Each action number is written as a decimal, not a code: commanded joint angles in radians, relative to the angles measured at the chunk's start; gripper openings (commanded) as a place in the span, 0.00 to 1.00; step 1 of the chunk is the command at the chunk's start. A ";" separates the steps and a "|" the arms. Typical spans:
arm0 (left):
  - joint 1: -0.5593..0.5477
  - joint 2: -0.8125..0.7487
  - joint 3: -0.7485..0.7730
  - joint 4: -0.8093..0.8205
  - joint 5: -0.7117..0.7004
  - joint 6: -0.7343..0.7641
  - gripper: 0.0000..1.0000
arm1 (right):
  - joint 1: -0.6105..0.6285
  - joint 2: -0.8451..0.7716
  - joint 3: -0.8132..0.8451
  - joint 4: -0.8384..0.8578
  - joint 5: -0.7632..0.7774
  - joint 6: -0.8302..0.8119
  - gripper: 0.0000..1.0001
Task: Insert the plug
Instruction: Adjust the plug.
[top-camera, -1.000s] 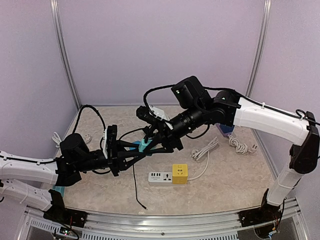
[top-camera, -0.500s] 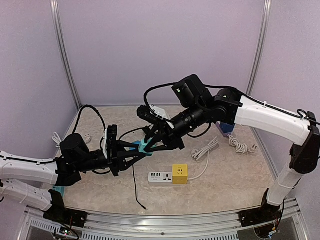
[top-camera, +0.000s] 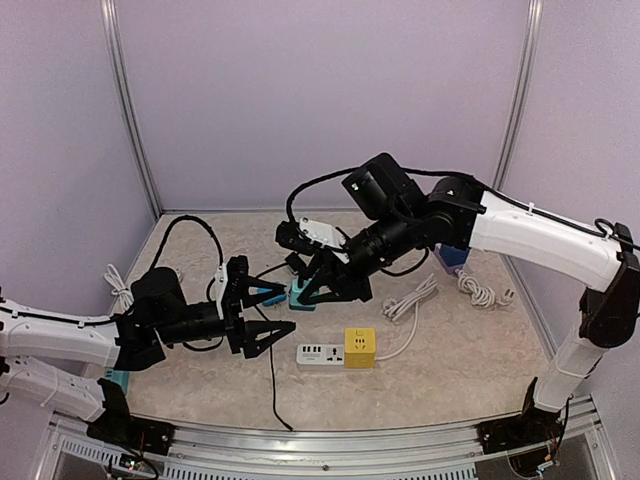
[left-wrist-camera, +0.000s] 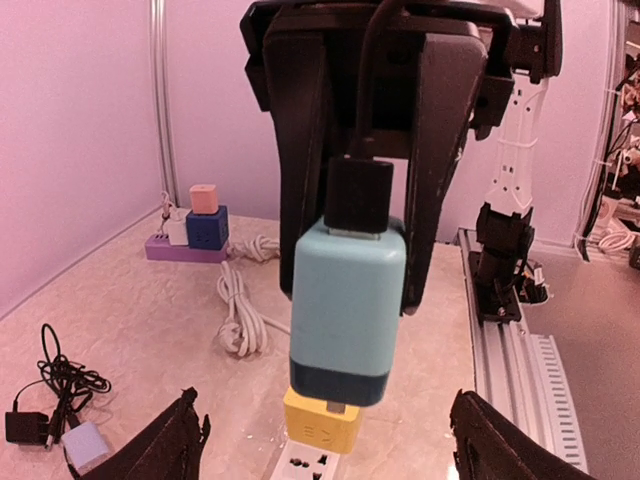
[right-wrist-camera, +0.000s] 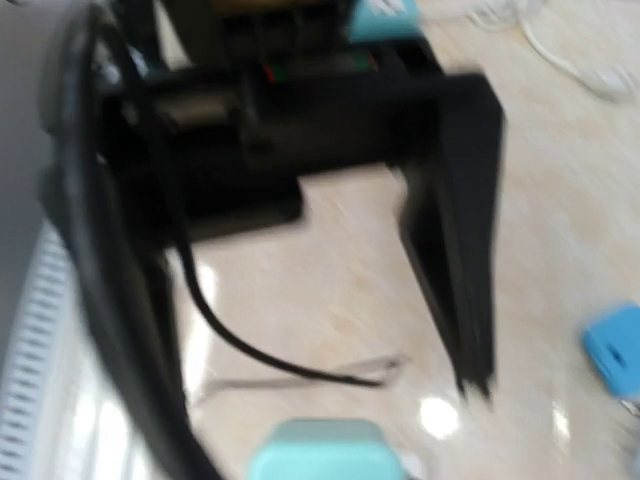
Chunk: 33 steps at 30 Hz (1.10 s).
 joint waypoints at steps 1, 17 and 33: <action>0.017 -0.073 -0.013 -0.170 -0.067 0.106 0.85 | 0.003 0.006 -0.067 -0.034 0.189 -0.061 0.00; 0.027 0.042 -0.197 0.119 -0.102 0.074 0.84 | 0.000 0.095 -0.365 0.264 0.181 -0.070 0.00; 0.016 0.304 -0.092 0.096 -0.036 0.127 0.60 | -0.015 0.115 -0.414 0.292 0.238 -0.034 0.00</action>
